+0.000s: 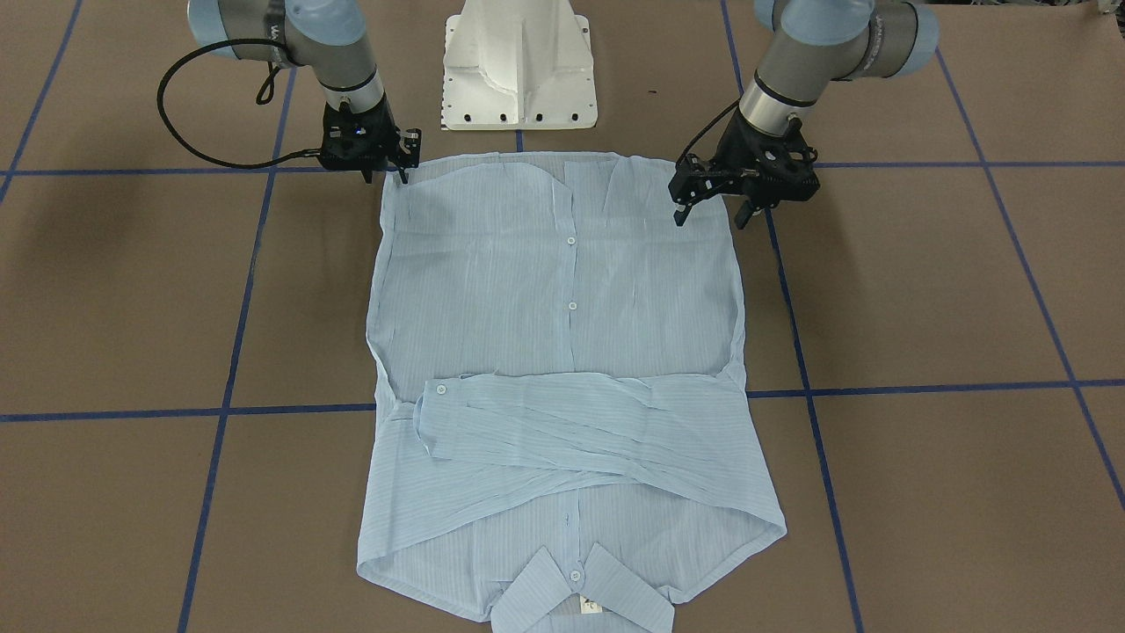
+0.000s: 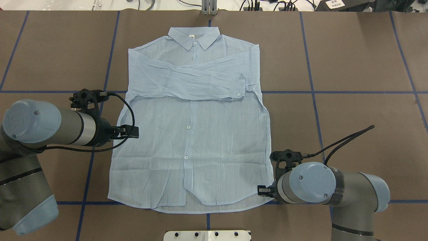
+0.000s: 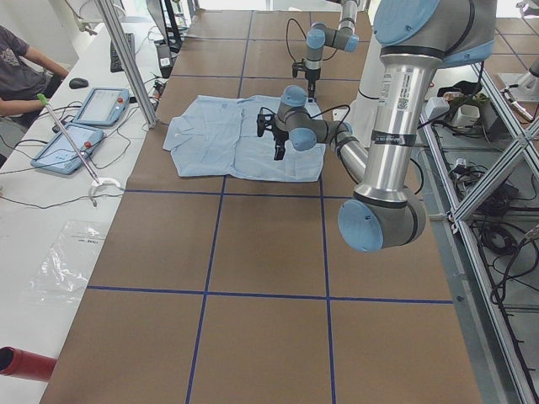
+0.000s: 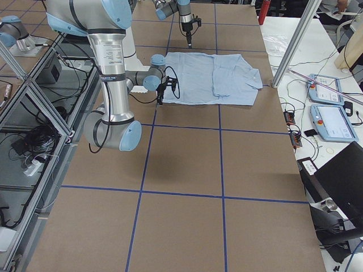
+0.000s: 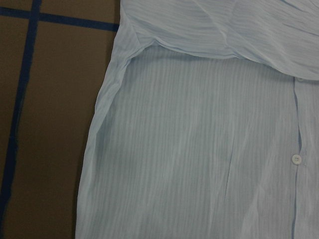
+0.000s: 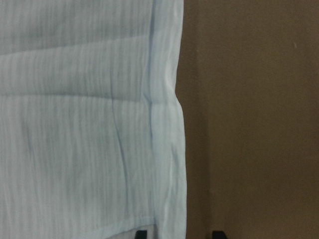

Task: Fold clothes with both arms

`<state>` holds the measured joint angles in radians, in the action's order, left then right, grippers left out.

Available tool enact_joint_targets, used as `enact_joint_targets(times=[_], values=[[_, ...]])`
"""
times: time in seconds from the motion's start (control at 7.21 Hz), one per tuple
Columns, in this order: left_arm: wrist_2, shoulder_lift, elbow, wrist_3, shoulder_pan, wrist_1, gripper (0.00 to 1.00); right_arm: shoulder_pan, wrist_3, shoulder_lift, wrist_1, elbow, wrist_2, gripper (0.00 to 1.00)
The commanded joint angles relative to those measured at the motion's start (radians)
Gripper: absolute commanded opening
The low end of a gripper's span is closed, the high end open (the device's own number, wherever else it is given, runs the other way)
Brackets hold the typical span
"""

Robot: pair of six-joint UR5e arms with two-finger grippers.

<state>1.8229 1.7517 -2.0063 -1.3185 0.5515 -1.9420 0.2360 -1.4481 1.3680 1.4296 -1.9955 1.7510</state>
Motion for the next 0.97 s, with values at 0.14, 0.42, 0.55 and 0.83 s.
enact_joint_targets(times=[0.14,0.42,0.55,0.83], values=[[-0.001,0.002,0.001,-0.002,-0.002,0.0,1.0,0.002,0.0,0.0,0.0,0.0,0.001,0.38],[-0.001,0.002,0.001,-0.002,-0.002,0.0,1.0,0.014,0.002,0.002,0.002,0.001,0.001,0.38],[-0.001,0.002,0.001,-0.002,-0.002,0.0,1.0,0.017,0.002,0.0,0.002,0.001,0.001,0.38],[-0.001,0.003,0.004,-0.002,-0.002,0.0,1.0,0.016,0.002,-0.003,0.002,0.015,0.001,0.35]])
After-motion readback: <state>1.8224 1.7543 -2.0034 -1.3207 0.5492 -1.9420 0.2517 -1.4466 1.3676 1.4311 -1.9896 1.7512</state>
